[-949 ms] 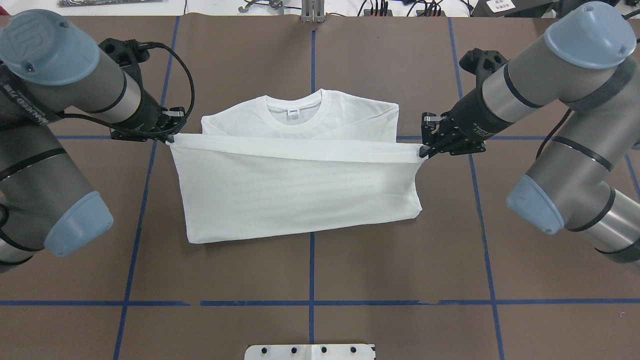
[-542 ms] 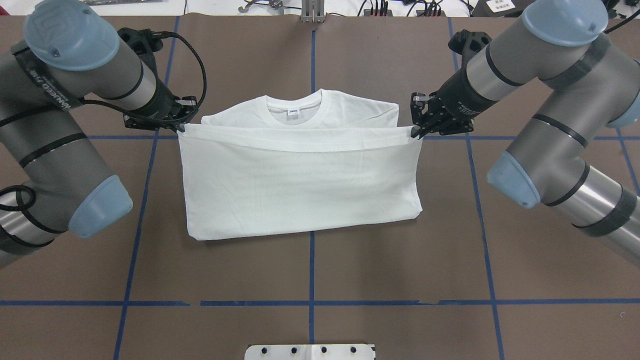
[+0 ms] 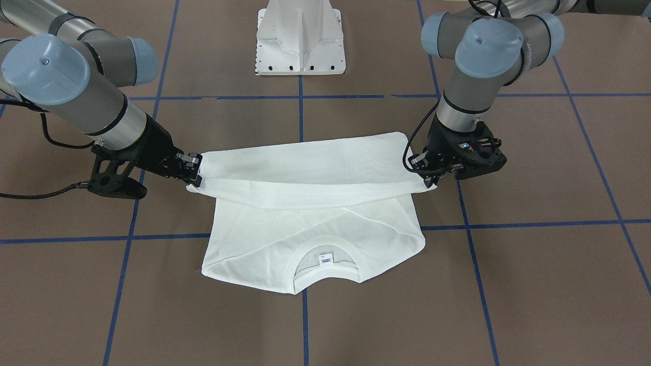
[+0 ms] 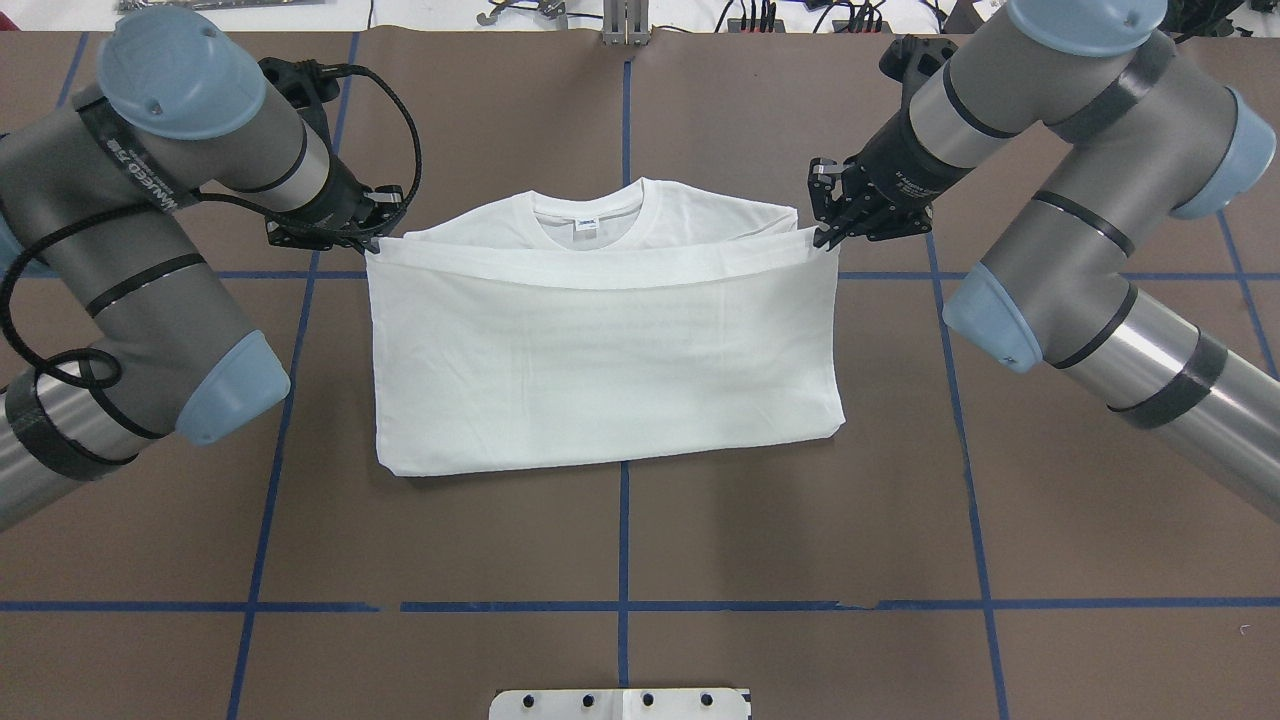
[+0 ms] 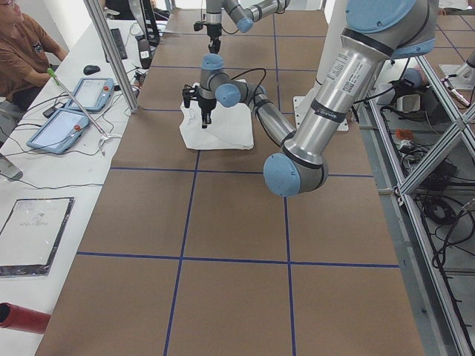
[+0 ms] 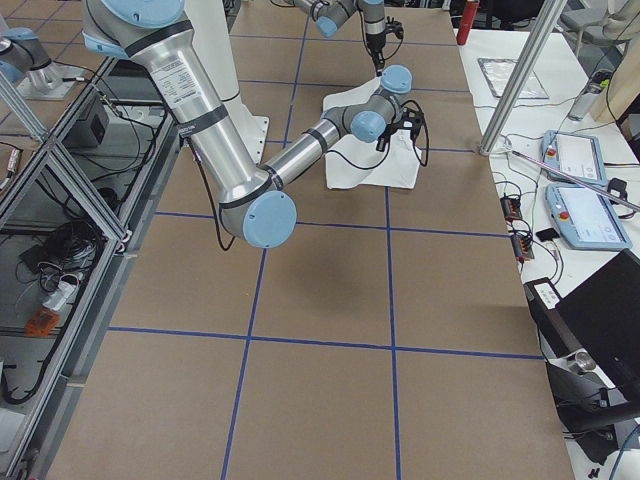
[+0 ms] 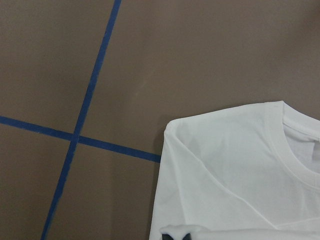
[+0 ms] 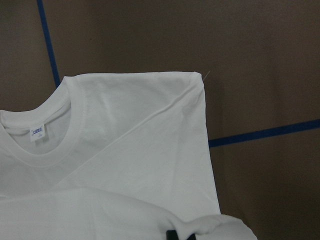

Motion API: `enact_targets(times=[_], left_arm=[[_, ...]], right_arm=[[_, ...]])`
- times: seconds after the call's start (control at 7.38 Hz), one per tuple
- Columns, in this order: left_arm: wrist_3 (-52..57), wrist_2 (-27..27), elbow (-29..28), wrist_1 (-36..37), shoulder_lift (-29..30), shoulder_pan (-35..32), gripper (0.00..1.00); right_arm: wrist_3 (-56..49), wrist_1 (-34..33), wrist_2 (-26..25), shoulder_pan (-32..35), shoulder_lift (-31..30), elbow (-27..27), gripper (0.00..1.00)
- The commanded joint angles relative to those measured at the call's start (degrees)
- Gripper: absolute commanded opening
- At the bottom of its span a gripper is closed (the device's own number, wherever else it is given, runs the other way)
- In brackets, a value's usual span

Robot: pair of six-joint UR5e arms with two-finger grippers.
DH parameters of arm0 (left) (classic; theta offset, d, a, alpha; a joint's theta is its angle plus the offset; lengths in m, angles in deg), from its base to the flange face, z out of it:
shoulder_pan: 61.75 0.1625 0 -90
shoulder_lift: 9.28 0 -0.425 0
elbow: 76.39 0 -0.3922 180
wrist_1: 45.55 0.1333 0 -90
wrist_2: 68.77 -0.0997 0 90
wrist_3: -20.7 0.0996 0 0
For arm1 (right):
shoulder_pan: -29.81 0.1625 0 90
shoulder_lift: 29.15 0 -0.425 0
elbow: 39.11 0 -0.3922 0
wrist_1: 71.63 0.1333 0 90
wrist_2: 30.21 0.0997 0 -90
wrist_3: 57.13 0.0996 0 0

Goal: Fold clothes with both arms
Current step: 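Open both grippers at the collar and lift them off the shirt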

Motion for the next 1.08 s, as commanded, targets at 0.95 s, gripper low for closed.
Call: enact_targets(times=[0.95], left_arm=[[0.26, -1.58, -16.03, -8.18, 4.43, -0.11, 0.0]], right_arm=[[-2.24, 2.73, -0.78, 0.43, 7.44, -16.22, 0.0]])
